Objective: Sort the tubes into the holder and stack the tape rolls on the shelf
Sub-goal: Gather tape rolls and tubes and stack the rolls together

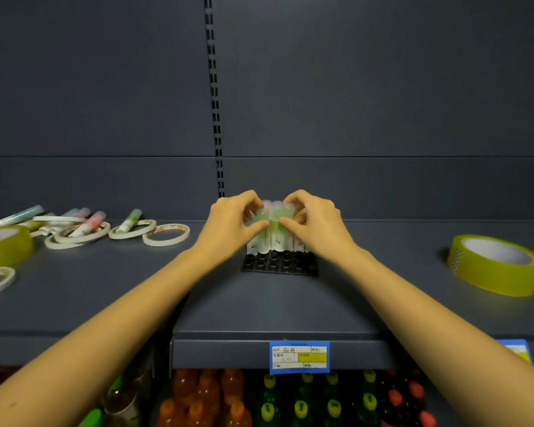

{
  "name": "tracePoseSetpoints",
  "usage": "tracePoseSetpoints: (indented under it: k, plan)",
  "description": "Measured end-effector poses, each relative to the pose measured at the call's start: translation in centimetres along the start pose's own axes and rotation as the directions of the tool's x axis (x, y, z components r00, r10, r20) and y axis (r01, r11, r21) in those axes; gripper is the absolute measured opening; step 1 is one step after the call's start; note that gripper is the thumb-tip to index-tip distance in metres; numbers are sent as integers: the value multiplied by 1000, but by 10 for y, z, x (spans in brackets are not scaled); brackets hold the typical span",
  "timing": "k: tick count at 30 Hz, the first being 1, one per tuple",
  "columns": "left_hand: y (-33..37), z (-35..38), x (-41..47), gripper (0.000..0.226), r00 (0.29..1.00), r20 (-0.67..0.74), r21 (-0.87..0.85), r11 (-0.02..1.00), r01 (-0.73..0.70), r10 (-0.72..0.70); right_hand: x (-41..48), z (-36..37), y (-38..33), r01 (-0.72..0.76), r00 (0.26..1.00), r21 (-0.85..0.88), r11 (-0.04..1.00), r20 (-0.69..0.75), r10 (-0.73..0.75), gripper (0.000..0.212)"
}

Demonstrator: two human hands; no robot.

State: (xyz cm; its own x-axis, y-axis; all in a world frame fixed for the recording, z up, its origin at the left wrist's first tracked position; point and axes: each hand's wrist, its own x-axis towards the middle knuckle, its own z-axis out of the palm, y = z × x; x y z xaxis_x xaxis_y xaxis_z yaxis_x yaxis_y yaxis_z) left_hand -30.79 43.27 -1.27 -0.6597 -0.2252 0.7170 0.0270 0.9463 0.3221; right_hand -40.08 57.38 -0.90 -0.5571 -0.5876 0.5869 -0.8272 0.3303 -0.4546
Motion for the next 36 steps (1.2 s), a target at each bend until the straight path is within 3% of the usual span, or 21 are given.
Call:
tracePoseSetpoints:
  k: [7,11,14,18,23,27,31,36]
  plan:
    - [-8,3,2,28,990,43,333,932,-143,137,5,8,3,40,999,24,999,-10,-39,28]
    - [-12,5,-1,30,983,76,388,903,-185,169,6,11,3,66,998,-30,997,-13,-67,30]
    - [-13,4,-3,27,983,75,364,913,-185,170,6,13,0,117,993,-173,978,-9,-120,29]
    - [-18,-5,-1,31,987,112,291,946,-146,118,13,8,-5,164,985,-411,897,20,-171,27]
    - [-33,-25,-13,31,1000,-6,284,959,-7,9,26,-2,-15,195,980,-489,850,123,-155,25]
    - [-59,-50,-23,23,990,11,316,940,128,-139,42,-7,-35,232,972,-561,795,156,-173,39]
    - [-89,-77,-35,21,968,-10,367,899,239,-252,48,12,-63,295,955,-488,821,115,-274,31]
    - [-130,-108,-41,19,939,-22,388,862,325,-344,59,58,-102,295,952,-409,864,204,-228,25]
